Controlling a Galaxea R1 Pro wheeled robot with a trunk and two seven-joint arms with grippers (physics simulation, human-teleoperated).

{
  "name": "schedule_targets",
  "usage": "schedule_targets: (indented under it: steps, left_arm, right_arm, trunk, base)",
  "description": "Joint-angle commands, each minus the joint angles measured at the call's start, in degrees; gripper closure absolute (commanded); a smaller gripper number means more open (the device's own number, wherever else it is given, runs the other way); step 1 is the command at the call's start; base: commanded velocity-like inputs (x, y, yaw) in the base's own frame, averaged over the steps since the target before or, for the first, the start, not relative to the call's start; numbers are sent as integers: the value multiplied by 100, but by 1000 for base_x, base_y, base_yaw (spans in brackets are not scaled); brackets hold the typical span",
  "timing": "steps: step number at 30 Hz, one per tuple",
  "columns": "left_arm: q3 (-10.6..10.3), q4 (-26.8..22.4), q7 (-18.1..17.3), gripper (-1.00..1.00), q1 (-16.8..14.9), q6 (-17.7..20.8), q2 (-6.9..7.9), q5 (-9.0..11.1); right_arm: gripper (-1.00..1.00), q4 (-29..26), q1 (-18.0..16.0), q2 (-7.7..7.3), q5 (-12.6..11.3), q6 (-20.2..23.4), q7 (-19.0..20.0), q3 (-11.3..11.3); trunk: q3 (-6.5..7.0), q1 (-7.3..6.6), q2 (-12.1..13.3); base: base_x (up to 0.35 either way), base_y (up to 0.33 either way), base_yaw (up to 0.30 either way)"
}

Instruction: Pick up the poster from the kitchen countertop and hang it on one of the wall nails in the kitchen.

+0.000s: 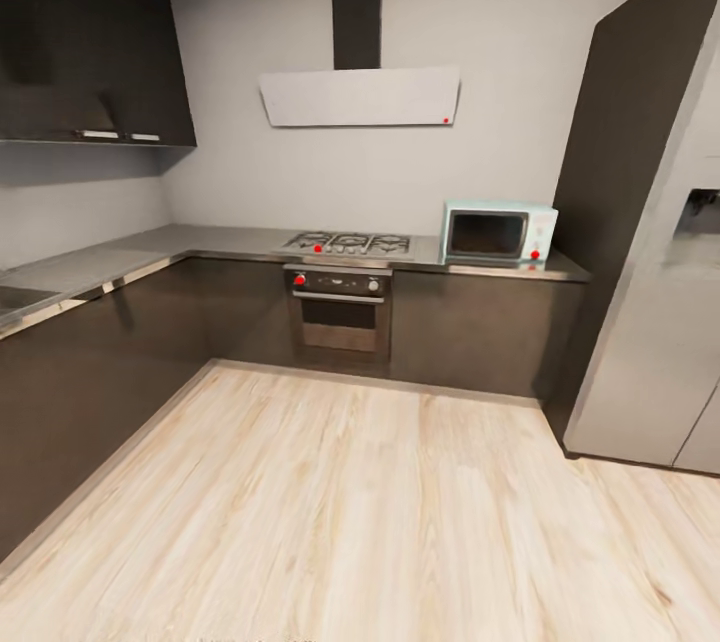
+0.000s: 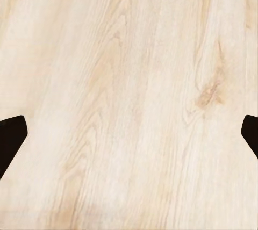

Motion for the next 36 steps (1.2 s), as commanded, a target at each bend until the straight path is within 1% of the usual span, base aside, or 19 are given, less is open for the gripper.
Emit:
schedule_targets:
  steps: [1, 4, 8, 11, 14, 36]
  left_arm:
    - [5, -5, 0, -100, 1, -11, 0, -39]
    - [5, -5, 0, -100, 1, -11, -2, -39]
    - [4, -5, 0, -100, 1, -11, -2, -39]
    - [4, -5, 0, -100, 1, -11, -1, -39]
    - [4, -5, 0, -100, 4, -11, -2, -39]
    - [4, -5, 0, -100, 1, -11, -4, -39]
  right_arm:
    - [-100, 3, -2, -3, 1, -13, 4, 0]
    - [-100, 36, 0, -21, 0, -6, 19, 4]
    - [-100, 228, 0, -44, 7, -36, 28, 25]
    - [-100, 256, 0, -43, 4, -48, 29, 28]
    - [-100, 272, 0, -18, 3, -59, 21, 28]
    - [-100, 276, 0, 5, 11, -64, -2, 36]
  trunk:
    - [-5, 0, -3]
    - [-6, 0, -3]
    - [-6, 0, -3]
    - [-6, 0, -3]
    - [-6, 0, -3]
    - [-6, 0, -3]
  base:
    - [0, 0, 273]
    - [0, 0, 171]
    - [0, 0, 38]
    - [0, 0, 10]
    - [0, 0, 159]
    - [0, 0, 284]
